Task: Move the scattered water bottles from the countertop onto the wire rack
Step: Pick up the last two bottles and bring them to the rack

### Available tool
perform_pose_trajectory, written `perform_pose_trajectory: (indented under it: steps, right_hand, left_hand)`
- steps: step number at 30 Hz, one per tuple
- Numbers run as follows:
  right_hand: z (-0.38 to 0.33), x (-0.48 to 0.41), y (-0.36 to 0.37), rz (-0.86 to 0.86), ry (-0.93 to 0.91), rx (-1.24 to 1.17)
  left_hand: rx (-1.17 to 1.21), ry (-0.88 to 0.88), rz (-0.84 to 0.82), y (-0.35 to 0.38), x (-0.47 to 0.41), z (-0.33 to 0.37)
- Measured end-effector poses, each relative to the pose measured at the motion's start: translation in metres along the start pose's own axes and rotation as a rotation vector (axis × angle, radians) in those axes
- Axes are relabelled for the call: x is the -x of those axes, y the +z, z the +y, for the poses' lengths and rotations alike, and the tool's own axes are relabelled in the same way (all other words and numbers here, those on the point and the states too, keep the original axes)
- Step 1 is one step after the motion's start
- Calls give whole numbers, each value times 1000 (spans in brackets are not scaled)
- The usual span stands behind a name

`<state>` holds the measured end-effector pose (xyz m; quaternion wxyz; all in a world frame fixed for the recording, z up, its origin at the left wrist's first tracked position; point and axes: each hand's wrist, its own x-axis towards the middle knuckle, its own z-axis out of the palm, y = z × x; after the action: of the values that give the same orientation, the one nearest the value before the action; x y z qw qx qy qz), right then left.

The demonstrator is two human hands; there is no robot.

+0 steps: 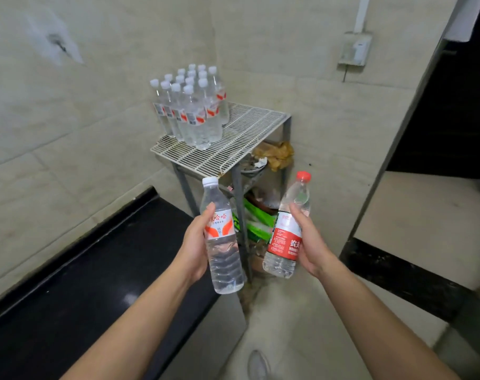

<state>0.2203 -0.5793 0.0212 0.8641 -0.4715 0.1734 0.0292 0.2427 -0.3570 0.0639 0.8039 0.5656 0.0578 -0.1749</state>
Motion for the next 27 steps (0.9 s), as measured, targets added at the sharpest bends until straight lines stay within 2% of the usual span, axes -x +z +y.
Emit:
perform_pose_trajectory:
  steps: [5, 9, 12, 16, 22, 27]
  right_hand:
    - [-54, -69, -21, -3, 26, -27]
    - [-117, -130, -22, -20, 12, 177]
    - [-167, -172, -17, 2, -72, 320]
    - [-212, -223, -8, -31, -138, 360]
    - [-249, -316, 21, -146, -206, 305]
    - [-260, -408, 50, -262, -231, 299]
  left_hand:
    - [67, 24, -65, 47, -93, 7]
    - [132, 42, -98, 86, -168, 35]
    - [184, 95, -117, 109, -215, 70]
    - [237, 186, -147, 124, -267, 103]
    - [28, 385, 90, 132, -330, 133]
    - [-115, 478, 277, 135, -383, 144]
